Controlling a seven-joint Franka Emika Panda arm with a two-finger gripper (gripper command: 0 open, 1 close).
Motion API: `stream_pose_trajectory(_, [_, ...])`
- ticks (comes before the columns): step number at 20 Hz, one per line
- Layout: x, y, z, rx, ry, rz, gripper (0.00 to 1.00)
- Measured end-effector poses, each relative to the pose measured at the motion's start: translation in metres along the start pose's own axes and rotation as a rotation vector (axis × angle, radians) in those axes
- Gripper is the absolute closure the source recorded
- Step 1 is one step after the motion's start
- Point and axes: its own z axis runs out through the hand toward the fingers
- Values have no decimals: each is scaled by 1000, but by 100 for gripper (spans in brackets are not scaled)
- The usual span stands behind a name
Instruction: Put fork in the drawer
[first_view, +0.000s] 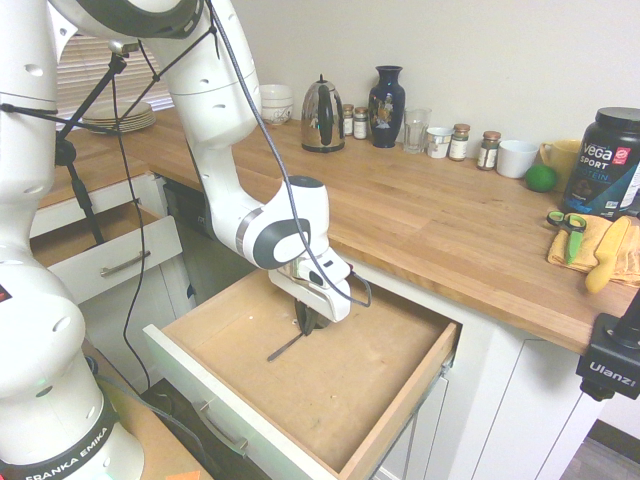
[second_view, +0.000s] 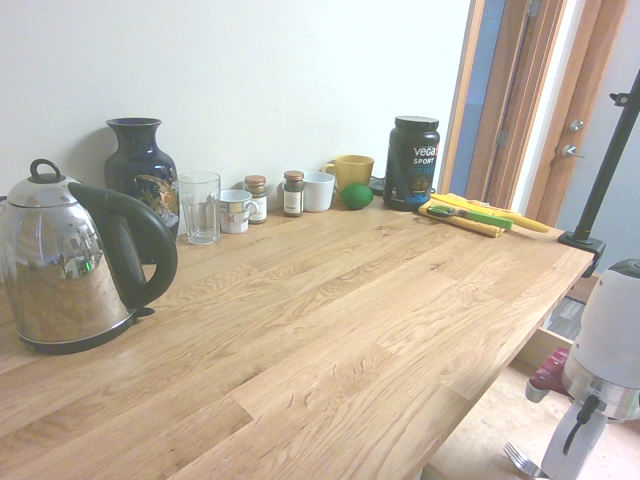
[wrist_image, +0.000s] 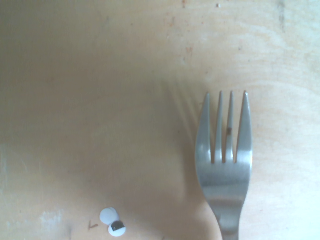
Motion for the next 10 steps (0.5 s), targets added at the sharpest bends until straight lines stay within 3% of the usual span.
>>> stream_pose_trajectory(10, [1, -2, -5, 18, 17, -1, 0])
